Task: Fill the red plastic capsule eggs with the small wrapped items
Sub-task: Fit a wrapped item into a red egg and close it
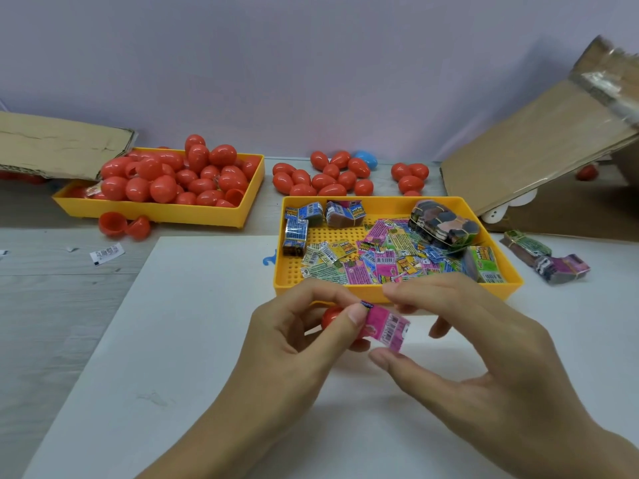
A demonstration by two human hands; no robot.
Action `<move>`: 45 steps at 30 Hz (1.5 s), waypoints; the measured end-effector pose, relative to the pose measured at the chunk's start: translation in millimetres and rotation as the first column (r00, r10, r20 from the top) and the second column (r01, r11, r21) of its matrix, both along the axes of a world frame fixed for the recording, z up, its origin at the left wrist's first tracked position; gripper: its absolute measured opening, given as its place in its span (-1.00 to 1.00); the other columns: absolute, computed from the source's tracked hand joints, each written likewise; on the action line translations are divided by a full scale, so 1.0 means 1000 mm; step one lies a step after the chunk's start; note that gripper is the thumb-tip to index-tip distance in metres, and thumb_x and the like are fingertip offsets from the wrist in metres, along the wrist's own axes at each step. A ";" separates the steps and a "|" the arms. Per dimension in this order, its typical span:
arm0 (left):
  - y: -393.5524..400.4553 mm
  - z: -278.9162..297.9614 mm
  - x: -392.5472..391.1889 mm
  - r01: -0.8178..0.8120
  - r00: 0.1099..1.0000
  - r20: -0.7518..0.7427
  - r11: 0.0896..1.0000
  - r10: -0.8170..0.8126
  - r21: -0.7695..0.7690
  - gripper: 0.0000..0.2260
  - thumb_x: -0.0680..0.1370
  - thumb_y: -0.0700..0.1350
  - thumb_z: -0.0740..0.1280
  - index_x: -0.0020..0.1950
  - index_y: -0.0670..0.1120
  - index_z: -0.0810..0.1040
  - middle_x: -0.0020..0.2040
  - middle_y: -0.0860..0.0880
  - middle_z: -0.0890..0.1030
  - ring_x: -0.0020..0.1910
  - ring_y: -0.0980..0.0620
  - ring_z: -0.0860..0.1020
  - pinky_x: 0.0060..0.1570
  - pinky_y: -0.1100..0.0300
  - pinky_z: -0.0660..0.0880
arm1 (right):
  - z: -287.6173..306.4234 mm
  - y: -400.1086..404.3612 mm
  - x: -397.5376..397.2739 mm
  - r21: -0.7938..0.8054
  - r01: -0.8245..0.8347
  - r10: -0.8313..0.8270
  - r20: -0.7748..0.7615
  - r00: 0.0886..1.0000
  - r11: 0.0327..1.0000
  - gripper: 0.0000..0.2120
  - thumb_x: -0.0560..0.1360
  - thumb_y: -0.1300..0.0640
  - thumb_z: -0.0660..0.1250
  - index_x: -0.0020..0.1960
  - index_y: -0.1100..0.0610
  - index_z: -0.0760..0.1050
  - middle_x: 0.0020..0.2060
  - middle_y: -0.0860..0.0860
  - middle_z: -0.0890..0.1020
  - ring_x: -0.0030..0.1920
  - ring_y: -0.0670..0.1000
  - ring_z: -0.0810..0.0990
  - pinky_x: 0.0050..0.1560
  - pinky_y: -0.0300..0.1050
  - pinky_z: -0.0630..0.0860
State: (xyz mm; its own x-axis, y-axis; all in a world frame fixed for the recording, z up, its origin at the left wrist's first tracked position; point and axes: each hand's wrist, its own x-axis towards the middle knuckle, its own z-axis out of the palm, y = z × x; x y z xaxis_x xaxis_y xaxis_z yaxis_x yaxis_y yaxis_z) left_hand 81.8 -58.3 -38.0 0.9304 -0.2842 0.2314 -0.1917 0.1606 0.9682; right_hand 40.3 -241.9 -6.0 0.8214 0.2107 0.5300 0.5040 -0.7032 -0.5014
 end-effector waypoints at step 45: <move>0.002 0.007 -0.007 0.251 0.967 0.030 0.964 -0.254 0.092 -0.89 0.45 -0.11 0.40 -0.16 -0.15 0.59 0.03 0.02 0.56 -0.13 0.04 0.60 -0.18 0.13 0.60 | 0.007 -0.005 0.001 0.539 0.059 0.226 -0.447 0.865 0.840 -0.84 0.28 -0.12 0.49 -0.18 -0.10 0.72 -0.26 0.01 0.73 -0.33 -0.14 0.62 -0.44 -0.28 0.47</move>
